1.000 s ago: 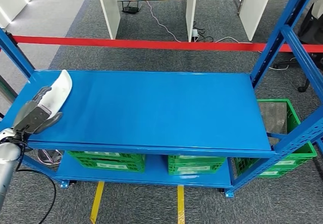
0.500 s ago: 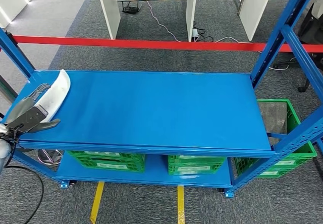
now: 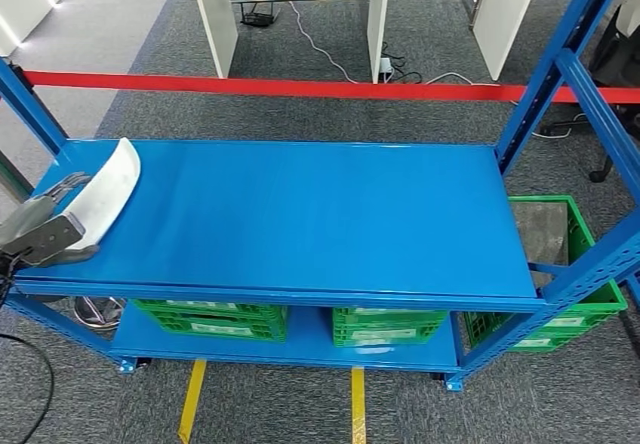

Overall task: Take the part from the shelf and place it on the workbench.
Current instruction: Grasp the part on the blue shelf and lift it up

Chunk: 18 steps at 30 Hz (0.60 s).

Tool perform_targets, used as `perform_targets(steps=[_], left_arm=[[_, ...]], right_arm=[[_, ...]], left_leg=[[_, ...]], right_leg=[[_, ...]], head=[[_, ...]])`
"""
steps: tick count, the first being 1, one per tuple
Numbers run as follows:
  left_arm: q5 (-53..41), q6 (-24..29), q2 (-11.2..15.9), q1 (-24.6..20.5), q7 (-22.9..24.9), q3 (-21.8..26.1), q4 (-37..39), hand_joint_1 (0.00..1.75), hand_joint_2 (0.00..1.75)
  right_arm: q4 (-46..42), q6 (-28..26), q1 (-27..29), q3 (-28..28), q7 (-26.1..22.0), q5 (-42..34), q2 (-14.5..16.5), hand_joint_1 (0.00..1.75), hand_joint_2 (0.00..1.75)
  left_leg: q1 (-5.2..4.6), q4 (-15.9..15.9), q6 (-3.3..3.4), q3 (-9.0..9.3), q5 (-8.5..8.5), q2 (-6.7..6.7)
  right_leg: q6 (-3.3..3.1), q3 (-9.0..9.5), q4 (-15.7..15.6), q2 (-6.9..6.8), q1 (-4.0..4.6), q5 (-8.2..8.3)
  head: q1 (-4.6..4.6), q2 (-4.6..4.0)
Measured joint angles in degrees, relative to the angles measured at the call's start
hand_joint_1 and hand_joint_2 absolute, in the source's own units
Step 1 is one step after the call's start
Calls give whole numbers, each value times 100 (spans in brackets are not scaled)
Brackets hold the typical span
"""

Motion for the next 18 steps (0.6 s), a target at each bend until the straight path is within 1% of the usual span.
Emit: perform_targets(steps=[3, 10, 18], left_arm=[[28, -4, 81, 99, 54, 4, -68, 0, 175], [26, -10, 131, 194, 166, 6, -175, 0, 175], [96, -234, 238, 389, 316, 7, -364, 0, 175]], right_arm=[[0, 0, 6, -31, -1, 2, 1, 0, 0], [0, -4, 6, -57, -12, 9, 9, 0, 0], [0, -7, 6, -131, -15, 49, 15, 0, 0]], left_leg=[[0, 0, 0, -1, 0, -2], [-1, 0, 0, -1, 0, -2], [0, 0, 0, -1, 0, -2]], right_leg=[[1, 0, 0, -7, 0, -2], [1, 3, 0, -6, -1, -1], [1, 2, 0, -6, 0, -2]], head=[[2, 0], [2, 0], [1, 0]])
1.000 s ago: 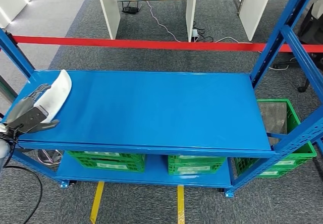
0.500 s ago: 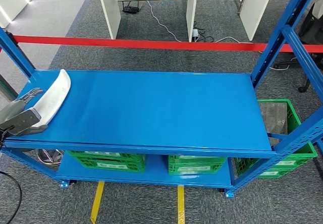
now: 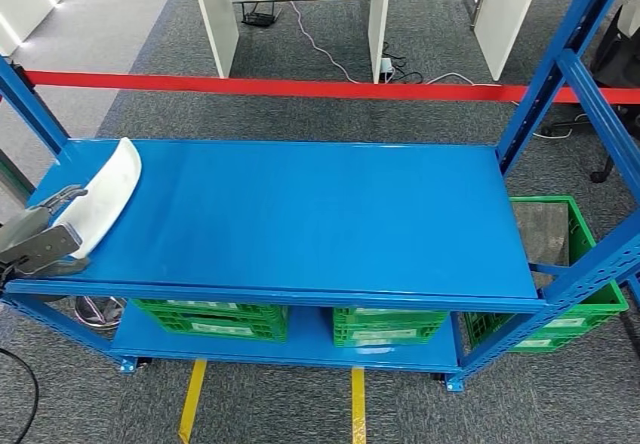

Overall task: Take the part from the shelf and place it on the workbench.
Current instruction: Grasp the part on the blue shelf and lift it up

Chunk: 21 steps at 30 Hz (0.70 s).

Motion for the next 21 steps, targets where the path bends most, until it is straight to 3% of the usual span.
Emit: perform_targets(steps=[4, 9, 16, 21], left_arm=[[88, -185, 160, 69, 43, -2, -93, 0, 175], [147, -487, 633, 75, 127, -1, -129, 0, 175], [-149, -499, 1138, 71, 254, -9, -122, 0, 175], [-293, -479, 1313, -17, 321, -70, -54, 0, 175]], right_arm=[[0, 0, -2, -34, -23, 52, 0, 0, 0], [0, 4, -4, -64, -49, 105, 0, 0, 0], [0, 4, -10, -132, -50, 171, 0, 0, 0], [0, 4, -17, -167, -61, 196, 0, 0, 0]], left_leg=[[1, -1, 0, -1, 0, 0], [2, -1, 0, 0, 0, 0], [4, -2, 0, 0, 1, 0], [3, -1, 0, 0, 1, 0]], right_leg=[[0, 0, 0, 0, 1, 0], [0, 0, 0, 1, 2, 0], [0, 0, 0, 1, 2, 0], [0, 1, 0, 0, 1, 0]], head=[[1, 0], [0, 0], [1, 0], [1, 0]])
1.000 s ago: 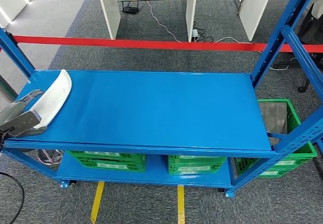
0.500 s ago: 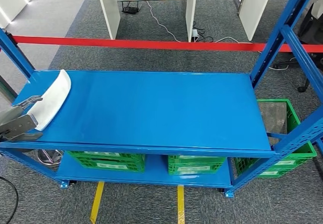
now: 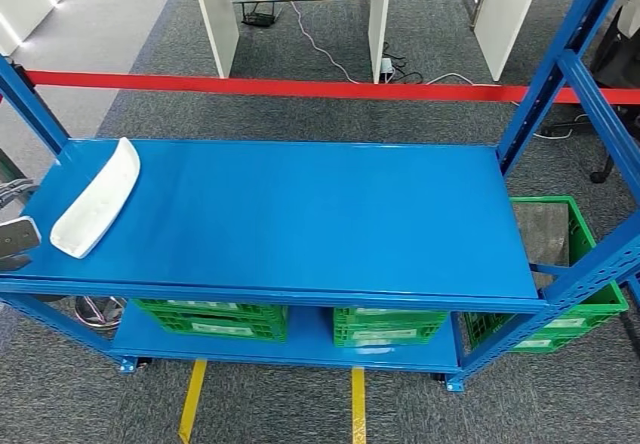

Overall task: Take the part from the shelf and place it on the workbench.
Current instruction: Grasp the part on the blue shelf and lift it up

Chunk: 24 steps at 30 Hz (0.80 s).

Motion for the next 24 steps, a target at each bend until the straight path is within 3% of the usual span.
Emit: perform_targets(steps=[24], left_arm=[[-201, 87, 72, -77, 49, -266, 195, 0, 175]], right_arm=[[-2, 0, -2, -22, -19, 67, 0, 0, 0]], left_leg=[[-1, 0, 0, 0, 0, 0]], right_leg=[[0, 0, 0, 1, 0, 0]], head=[[1, 0]])
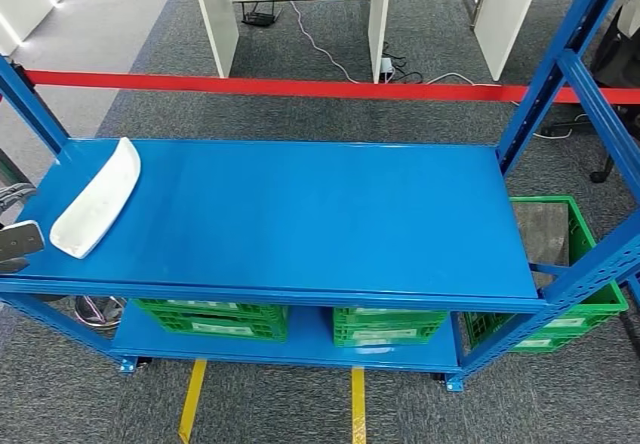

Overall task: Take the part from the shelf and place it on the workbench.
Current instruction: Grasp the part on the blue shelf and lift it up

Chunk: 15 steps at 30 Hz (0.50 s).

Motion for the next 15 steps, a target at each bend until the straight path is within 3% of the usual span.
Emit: perform_targets(steps=[15], left_arm=[[-189, 341, -315, 162, -4, -248, 180, 0, 175]], right_arm=[[-16, 8, -15, -51, 2, 91, 10, 0, 0]], left_leg=[[-1, 0, 0, 0, 0, 0]], right_leg=[[0, 0, 0, -1, -1, 0]], head=[[1, 0]])
